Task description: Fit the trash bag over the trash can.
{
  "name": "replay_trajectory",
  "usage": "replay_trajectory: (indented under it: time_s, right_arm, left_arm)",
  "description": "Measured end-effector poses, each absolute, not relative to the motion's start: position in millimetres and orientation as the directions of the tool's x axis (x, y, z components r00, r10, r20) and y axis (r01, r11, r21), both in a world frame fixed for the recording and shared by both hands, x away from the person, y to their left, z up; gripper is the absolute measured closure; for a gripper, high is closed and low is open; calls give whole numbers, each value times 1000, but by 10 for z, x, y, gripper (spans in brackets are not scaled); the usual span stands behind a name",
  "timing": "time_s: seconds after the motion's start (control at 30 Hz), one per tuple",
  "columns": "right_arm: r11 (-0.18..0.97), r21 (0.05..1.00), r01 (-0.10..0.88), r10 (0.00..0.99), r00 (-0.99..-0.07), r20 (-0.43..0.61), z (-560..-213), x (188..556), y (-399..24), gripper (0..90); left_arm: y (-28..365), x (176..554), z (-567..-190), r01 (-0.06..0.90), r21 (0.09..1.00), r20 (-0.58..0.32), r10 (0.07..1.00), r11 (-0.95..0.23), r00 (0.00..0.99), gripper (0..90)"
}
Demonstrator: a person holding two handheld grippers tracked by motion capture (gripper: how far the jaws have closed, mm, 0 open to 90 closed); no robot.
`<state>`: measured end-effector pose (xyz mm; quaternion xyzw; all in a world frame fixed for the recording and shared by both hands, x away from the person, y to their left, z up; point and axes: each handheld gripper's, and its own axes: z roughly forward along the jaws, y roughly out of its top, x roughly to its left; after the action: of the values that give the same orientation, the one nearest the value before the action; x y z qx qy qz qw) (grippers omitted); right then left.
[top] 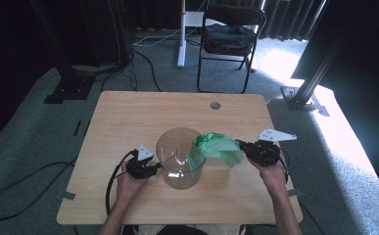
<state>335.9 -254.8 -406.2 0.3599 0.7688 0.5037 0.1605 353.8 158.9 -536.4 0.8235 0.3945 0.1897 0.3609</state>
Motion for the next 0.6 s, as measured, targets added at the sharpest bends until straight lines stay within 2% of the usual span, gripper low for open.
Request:
replay_trajectory:
  time_s: [0.27,0.6]
  right_arm:
    - [233,917,325,691,-718,79,-3761,3393,-2444,900]
    - [257,920,295,655,-753,58,-3619,3427,-2253,900]
  left_arm:
    - [1575,3523,-5344,494,758,33,782,-425,622,556]
    - [1524,3518,-5330,482,764,10,756,-428,655,552]
